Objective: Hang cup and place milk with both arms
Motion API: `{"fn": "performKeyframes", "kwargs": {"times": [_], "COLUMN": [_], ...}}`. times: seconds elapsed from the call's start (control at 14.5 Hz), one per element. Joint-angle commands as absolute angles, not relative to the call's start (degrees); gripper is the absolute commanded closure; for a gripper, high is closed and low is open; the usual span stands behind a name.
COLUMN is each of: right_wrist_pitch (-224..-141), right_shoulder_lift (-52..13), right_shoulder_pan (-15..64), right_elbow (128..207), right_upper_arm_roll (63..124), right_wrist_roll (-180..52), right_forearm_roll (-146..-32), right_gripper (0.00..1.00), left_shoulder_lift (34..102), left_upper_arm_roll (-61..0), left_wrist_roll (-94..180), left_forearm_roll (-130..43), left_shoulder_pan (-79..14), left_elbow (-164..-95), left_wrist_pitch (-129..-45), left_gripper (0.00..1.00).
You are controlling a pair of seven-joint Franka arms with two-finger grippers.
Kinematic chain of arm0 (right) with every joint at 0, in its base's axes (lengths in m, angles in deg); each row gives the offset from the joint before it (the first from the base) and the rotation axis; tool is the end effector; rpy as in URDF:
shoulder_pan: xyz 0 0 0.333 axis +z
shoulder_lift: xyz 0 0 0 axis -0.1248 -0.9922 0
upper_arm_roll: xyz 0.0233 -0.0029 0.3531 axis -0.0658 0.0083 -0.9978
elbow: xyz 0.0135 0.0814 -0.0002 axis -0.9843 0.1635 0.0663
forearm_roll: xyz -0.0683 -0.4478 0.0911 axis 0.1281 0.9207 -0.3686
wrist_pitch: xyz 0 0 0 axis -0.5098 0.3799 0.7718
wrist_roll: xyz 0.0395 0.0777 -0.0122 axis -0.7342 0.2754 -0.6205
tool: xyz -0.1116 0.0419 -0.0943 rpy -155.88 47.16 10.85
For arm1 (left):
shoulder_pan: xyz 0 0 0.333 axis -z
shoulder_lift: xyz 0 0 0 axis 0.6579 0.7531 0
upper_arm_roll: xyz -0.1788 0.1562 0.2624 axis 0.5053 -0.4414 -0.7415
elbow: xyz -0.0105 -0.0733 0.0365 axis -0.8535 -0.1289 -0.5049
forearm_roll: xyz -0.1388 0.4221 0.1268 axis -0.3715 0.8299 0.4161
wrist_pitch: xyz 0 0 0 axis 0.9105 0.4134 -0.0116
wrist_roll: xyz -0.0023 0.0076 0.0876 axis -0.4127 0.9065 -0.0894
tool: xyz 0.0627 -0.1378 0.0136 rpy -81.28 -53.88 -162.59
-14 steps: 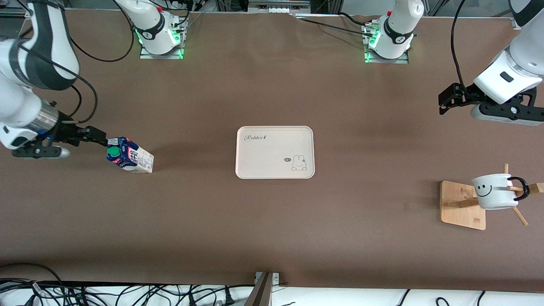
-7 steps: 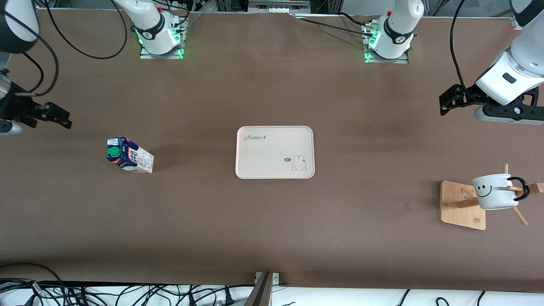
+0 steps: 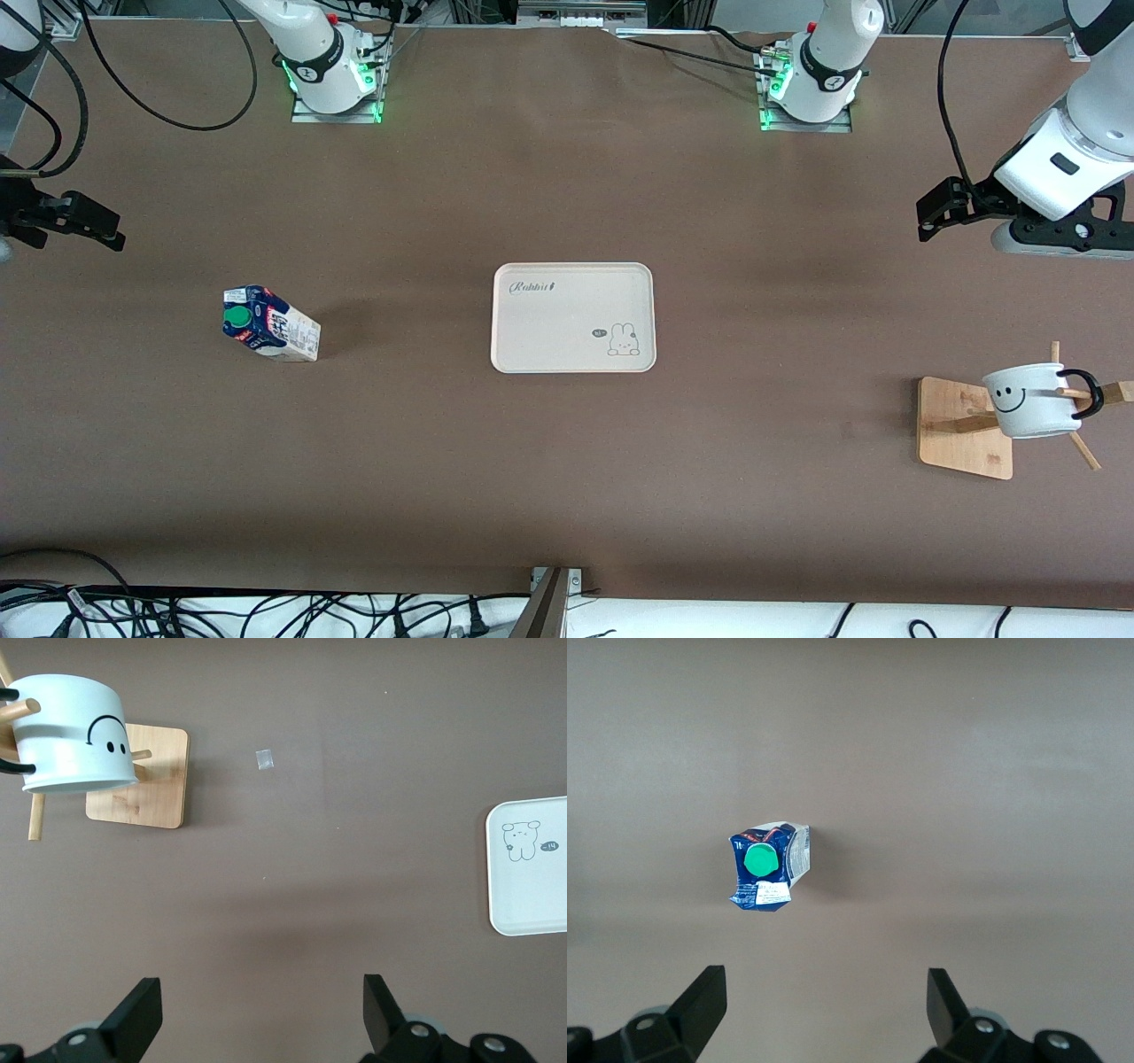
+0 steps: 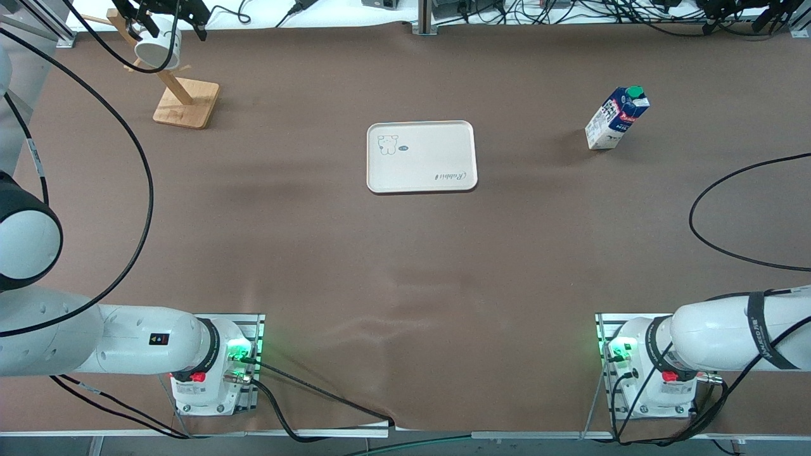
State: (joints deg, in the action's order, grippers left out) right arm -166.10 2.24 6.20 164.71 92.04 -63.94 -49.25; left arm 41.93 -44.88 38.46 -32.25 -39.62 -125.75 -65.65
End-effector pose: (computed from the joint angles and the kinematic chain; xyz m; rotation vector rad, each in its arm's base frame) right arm 0.6415 -0.0652 0.5545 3.0897 0.0003 0.0240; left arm 0.6277 -0.0544 0.5769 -3.1018 0.0991 -0.0098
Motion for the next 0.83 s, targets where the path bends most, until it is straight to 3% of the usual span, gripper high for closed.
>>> {"fn": "performKeyframes", "kwargs": {"times": [0.0,0.41,0.76], "right_wrist_pitch": [-164.10,-159.36,-160.40], "right_shoulder_lift": [1.08,1.08,0.99], "right_shoulder_pan": [6.03,6.12,7.08], "right_elbow": [159.38,156.54,157.16], "right_upper_arm_roll": [91.17,91.70,91.35], "right_wrist_roll": [-64.52,-64.00,-64.43], "right_forearm_roll": [-46.08,-44.65,-47.37], "right_gripper": [0.00,0.00,0.00], "left_shoulder_lift": [42.67,42.67,42.67], "left_upper_arm_roll": [-44.85,-44.85,-44.85], "left_wrist_roll": [39.02,38.93,38.93], "left_forearm_roll": [-32.79,-32.79,-32.79], "left_shoulder_pan": [-39.82,-39.91,-39.91], "left_elbow": [-123.90,-123.90,-123.90], "left_wrist_pitch": [-64.14,-63.88,-63.79], "left_gripper": [0.00,0.00,0.00]}}
